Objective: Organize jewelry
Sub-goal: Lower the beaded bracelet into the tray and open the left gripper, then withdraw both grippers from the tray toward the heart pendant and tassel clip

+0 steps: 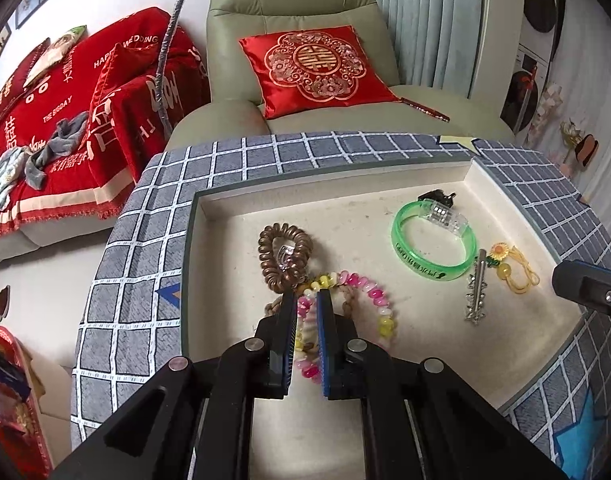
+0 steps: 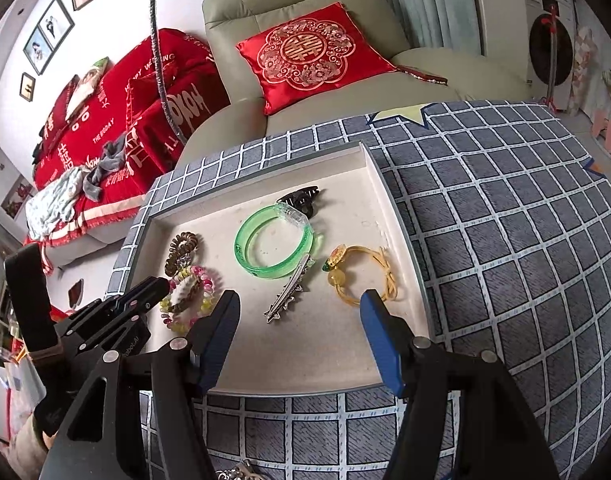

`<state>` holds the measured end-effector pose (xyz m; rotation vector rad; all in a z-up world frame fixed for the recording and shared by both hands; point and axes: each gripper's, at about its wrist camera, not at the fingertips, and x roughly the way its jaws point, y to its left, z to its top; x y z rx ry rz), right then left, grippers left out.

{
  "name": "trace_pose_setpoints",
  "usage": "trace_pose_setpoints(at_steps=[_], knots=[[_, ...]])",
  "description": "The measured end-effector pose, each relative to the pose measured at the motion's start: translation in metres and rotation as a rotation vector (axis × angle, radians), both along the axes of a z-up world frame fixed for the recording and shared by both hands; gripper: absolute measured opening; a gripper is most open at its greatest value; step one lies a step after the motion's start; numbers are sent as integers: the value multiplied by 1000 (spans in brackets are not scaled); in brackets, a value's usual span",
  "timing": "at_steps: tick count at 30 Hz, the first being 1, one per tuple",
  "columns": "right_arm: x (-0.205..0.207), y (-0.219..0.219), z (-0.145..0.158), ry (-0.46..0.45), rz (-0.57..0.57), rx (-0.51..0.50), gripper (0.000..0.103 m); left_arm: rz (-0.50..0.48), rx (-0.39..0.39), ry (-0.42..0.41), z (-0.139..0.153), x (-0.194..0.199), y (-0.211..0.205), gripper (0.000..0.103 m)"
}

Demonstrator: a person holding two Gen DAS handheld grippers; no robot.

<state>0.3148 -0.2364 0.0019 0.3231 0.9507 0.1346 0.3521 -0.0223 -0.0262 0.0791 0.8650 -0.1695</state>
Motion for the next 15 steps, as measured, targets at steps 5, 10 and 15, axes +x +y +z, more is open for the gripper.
trace_pose_setpoints(at_steps=[5, 10, 15], knots=[[-2, -2, 5, -11, -4, -6, 66, 34, 1, -62, 10, -5, 3, 103], [0, -3, 6, -11, -5, -13, 66, 21, 2, -69, 20, -3, 1, 103], [-7, 3, 11, -63, 9, 7, 103, 28, 13, -73, 23, -9, 2, 103]])
